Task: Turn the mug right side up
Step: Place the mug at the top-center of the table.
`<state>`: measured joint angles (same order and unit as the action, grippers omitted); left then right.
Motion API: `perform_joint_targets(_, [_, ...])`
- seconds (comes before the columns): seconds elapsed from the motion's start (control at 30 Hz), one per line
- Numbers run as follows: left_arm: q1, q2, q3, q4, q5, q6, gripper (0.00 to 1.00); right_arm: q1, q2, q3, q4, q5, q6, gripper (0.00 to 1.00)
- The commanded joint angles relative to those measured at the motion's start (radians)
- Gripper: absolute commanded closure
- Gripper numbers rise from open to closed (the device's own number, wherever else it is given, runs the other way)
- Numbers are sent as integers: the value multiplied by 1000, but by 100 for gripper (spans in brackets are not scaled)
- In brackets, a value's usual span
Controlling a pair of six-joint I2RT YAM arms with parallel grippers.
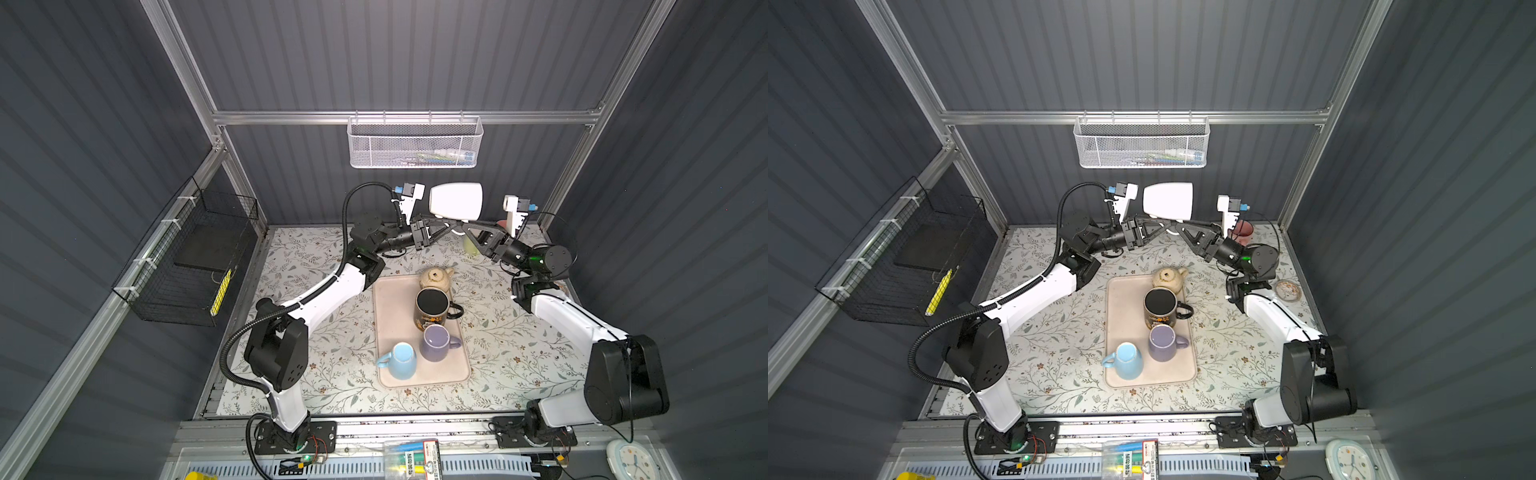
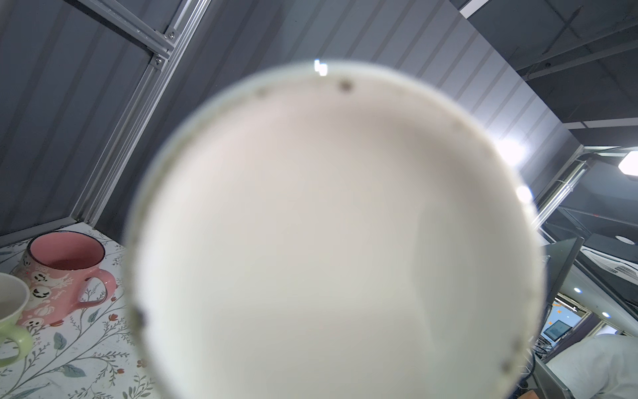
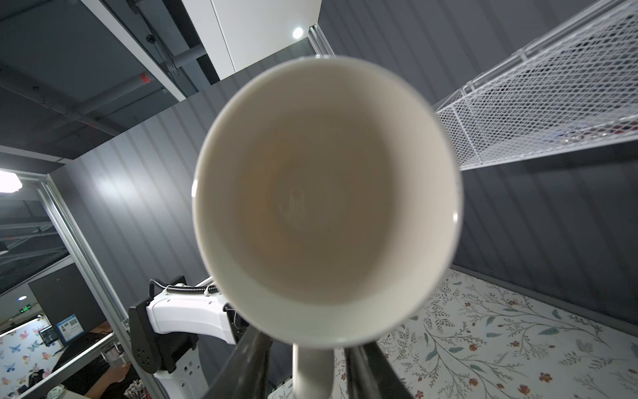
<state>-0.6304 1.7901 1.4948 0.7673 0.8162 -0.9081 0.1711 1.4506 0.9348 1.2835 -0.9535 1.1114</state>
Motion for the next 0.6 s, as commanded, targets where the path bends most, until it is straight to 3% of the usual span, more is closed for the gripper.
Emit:
perform_joint_targets(0.0, [-9,11,35,88,2,-12,100,7,5,28,54,6,9,66])
perform_joint_targets(0.23, [-13,11,27,92,5,-10,100,11,29,33,86,16,25,74])
perform_joint_targets(0.5, [-12,-7,0,79,4,6,100,11,50,32,123,29,49,99])
perform_joint_targets(0.57, [-12,-7,0,78,3,9,100,11,51,31,120,27,48,100])
